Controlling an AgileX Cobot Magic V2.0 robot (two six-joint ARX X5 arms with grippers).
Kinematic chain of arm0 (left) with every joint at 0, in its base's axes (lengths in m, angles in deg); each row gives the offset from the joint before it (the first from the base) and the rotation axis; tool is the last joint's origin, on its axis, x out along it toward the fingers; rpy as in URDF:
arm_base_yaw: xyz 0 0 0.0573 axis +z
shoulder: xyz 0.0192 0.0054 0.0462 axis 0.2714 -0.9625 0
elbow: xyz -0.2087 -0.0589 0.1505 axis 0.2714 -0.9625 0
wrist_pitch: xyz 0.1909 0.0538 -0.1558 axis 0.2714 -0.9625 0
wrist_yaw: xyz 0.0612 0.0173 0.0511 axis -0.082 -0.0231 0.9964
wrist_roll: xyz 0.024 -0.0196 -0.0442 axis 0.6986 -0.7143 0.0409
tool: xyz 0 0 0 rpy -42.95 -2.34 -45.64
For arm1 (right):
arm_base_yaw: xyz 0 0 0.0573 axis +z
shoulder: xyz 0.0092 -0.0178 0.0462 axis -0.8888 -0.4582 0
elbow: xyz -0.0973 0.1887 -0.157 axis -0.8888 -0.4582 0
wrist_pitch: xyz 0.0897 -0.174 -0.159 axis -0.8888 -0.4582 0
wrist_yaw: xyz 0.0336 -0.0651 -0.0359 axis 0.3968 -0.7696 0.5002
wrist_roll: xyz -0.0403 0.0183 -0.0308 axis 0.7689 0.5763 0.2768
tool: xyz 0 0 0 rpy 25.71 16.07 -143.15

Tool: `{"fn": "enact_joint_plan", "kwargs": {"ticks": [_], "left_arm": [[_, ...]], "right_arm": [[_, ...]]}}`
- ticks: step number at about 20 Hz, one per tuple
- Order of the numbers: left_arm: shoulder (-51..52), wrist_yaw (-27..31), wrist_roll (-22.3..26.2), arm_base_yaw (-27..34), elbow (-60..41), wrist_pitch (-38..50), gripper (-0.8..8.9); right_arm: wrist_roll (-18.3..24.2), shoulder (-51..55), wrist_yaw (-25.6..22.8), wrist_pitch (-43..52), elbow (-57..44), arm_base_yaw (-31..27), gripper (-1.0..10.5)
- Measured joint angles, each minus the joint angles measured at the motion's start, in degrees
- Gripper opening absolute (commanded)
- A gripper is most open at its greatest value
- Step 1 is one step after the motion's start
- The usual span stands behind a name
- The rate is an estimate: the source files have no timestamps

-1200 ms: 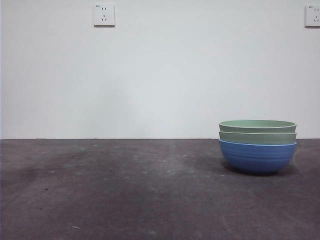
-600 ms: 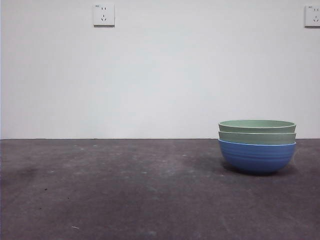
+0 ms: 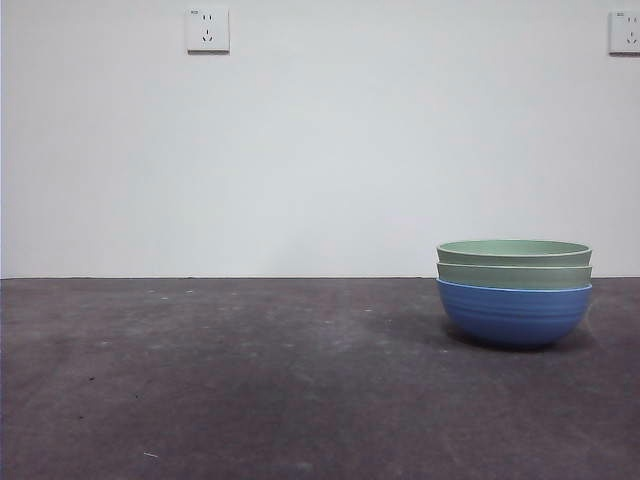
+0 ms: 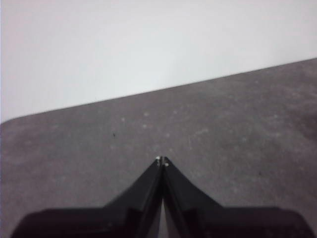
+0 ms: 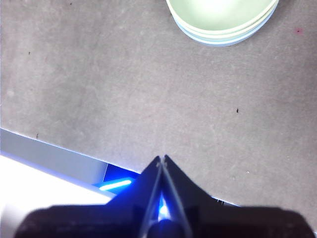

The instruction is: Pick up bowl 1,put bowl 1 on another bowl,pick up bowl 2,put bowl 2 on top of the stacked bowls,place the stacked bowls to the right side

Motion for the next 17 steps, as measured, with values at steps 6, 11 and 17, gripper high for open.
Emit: {"fn": "enact_joint_plan", "kwargs": {"ticks": [6,11,17], "left_arm": [[1.8,0.0,-2.1,0.0,-3.5,-2.8,-0.04],[1.8,0.0,-2.6,0.0,-3.5,-4.5,-0.03],[1.8,0.0,-2.6,0.0,-3.5,-4.5,-0.03]], "right_arm": [[0.0,0.0,0.0,0.0,0.0,0.0,0.0],[0.0,0.0,0.0,0.0,0.0,0.0,0.0],[0.0,0.0,0.0,0.0,0.0,0.0,0.0]]}}
